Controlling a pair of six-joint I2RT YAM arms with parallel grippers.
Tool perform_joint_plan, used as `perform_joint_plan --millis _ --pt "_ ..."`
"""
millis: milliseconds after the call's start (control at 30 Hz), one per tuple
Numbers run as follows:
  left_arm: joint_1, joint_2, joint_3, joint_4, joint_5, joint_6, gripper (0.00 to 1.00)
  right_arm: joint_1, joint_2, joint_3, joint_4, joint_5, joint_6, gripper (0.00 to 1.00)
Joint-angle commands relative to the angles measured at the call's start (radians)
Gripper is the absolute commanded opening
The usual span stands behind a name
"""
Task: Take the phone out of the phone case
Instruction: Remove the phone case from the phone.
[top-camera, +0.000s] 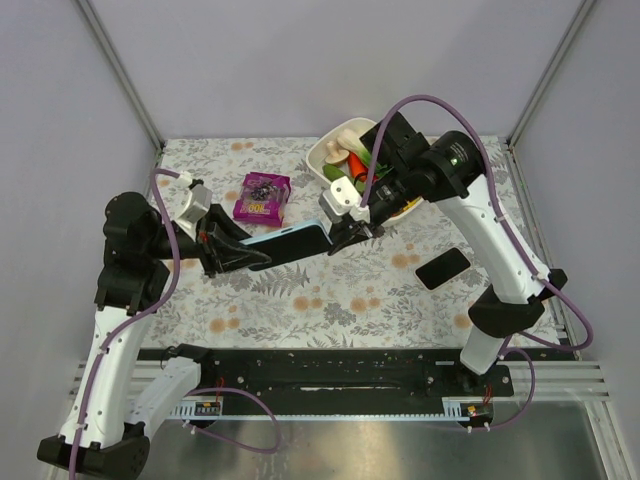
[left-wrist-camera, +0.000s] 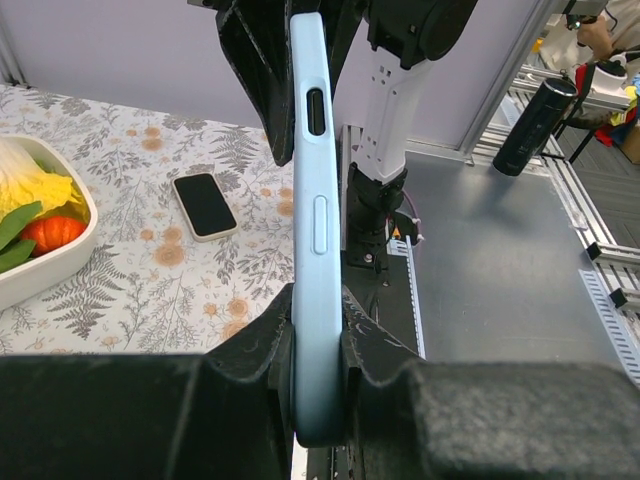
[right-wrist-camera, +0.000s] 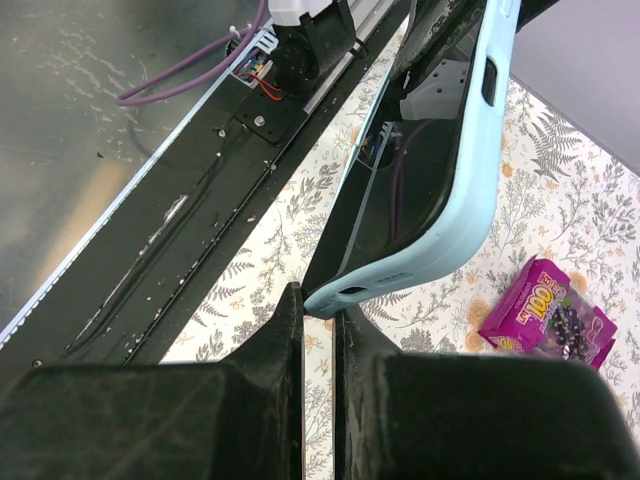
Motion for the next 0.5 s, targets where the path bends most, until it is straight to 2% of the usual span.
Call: perform_joint_plan --millis 0,300,467 --pt "-0.068 0.046 -0.045 -0.086 0.126 -0.042 0.0 0.126 0.059 0.079 -0.113 -0.276 -0.099 0.0" --pt "-0.053 0.035 -0.019 -0.086 0.157 -0.045 0.0 0.131 0.016 -0.021 -0.118 -0.256 -0.131 0.0" --pt "-0.04 0.043 -0.014 -0.085 0.123 -0.031 0.0 0.137 -0.018 -0.111 -0.116 -0.24 -0.161 0.0"
